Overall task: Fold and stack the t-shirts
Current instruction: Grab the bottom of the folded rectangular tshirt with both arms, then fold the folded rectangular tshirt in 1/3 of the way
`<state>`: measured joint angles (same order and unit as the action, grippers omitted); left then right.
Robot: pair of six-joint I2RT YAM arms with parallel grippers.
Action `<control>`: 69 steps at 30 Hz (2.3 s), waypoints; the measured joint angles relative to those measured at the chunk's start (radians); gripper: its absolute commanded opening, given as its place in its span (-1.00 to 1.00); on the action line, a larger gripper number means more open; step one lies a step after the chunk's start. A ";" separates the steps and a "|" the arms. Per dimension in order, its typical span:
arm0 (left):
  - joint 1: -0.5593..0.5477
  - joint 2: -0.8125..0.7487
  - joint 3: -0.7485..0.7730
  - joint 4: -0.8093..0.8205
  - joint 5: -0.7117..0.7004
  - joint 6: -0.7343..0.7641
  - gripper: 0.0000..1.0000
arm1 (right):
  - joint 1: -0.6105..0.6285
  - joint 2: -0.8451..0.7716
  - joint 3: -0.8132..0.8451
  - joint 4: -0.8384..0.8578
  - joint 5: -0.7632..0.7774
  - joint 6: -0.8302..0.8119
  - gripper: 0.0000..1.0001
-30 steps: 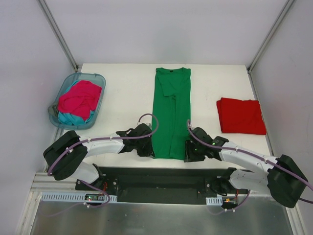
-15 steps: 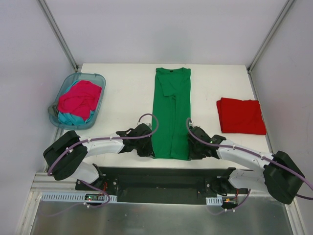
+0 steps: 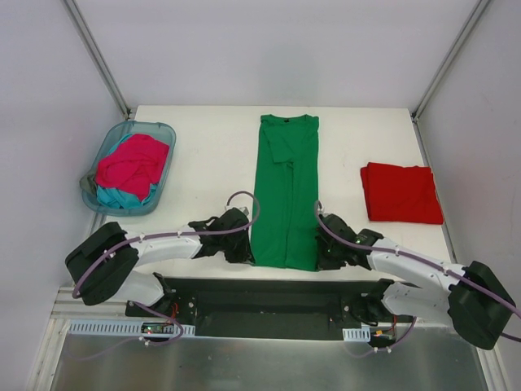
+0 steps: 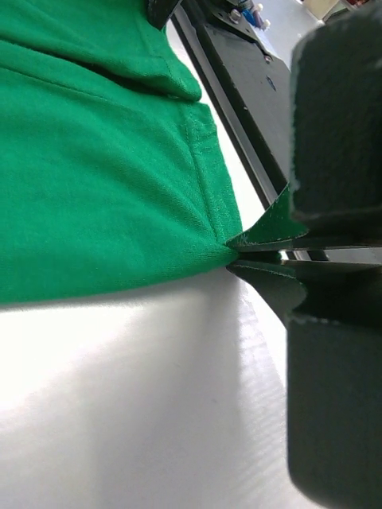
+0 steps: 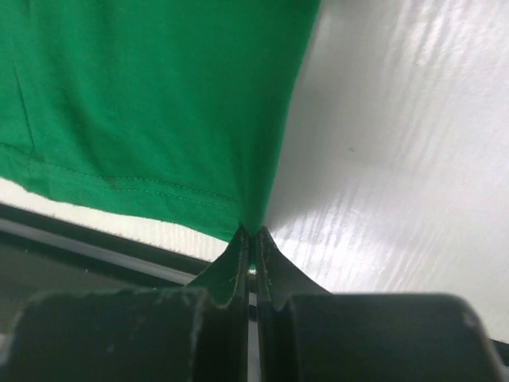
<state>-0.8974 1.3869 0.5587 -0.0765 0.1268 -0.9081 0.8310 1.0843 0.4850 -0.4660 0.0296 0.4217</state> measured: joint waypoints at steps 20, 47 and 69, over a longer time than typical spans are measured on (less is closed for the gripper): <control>-0.138 -0.494 -0.164 -0.132 0.028 -0.076 -1.00 | 0.105 -0.376 -0.038 -0.073 -0.316 -0.003 -0.99; 0.224 0.036 0.403 -0.084 -0.068 0.217 -1.00 | -0.197 0.161 0.472 -0.001 0.020 -0.213 -0.99; 0.395 0.425 0.688 -0.063 0.105 0.341 -1.00 | -0.428 0.554 0.678 0.104 -0.124 -0.313 -0.99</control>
<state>-0.5022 1.8118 1.2465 -0.1398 0.2314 -0.5667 0.4026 1.6386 1.1633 -0.3618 -0.0940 0.1085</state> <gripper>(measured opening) 0.010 0.020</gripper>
